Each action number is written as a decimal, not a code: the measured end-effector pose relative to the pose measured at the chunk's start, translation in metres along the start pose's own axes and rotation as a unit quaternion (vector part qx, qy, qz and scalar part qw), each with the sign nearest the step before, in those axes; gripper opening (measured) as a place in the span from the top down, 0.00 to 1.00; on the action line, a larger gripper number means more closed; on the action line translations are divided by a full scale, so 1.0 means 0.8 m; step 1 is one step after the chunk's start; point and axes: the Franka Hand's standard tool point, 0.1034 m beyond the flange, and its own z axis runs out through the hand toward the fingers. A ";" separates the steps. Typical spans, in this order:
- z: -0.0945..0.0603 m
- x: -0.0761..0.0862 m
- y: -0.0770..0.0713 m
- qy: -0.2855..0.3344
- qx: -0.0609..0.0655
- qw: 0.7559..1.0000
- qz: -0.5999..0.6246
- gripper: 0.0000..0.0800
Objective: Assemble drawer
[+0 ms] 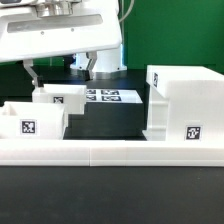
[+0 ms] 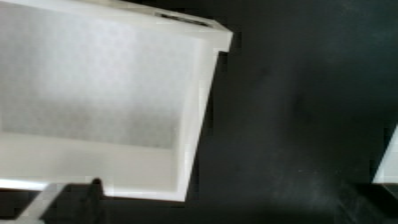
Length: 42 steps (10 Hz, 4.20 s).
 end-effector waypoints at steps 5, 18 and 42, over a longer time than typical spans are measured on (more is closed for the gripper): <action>0.044 0.005 0.008 -0.008 -0.016 0.998 0.061 0.19; 0.096 -0.035 0.014 -0.004 -0.040 0.998 0.051 0.19; 0.086 -0.030 -0.028 -0.049 -0.027 0.929 -0.366 0.95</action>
Offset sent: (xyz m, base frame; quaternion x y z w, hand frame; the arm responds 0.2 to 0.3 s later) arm 0.0079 -0.0161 -0.0331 -0.0622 0.0046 0.0428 0.9971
